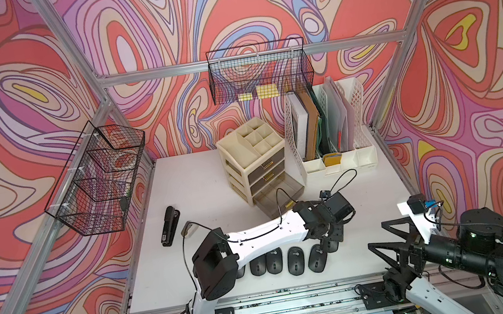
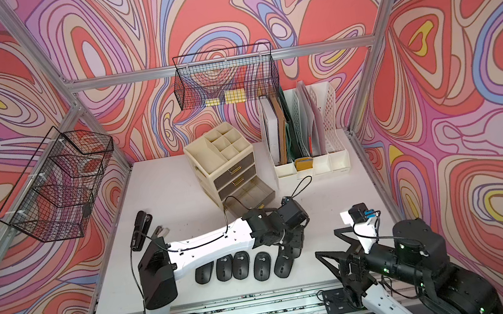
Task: Take the mice out of the drawer
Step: Place the mouse at the center of the board.
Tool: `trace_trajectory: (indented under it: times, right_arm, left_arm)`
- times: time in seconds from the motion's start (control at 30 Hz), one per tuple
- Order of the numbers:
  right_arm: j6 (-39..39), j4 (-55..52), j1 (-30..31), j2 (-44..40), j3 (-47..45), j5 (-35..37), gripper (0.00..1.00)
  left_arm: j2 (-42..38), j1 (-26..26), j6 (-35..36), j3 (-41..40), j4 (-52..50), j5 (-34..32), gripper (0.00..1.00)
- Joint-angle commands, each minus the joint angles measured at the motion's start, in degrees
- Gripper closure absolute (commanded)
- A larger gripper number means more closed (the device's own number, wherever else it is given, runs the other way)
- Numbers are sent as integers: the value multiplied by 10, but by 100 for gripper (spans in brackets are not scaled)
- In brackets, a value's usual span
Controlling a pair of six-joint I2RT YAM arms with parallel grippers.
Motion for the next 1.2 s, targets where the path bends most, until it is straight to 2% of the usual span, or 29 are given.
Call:
trace_trajectory:
  times: [0.0,0.4,0.87,1.17]
  right_arm:
    - [5,-7,-1,-12,-8,12,2]
    - [11,-23,0,-26,-6,20,2]
    - [30,-12,-1,-26,9,27,2]
    - [34,-7,0,-22,2,28,2]
  left_arm:
    - [27,-12,-23,20,5,7,51]
    - [92,-32,-44,44,14,25,50]
    - [149,-32,-34,77,11,43,49]
    - [167,-30,-27,87,5,30,43]
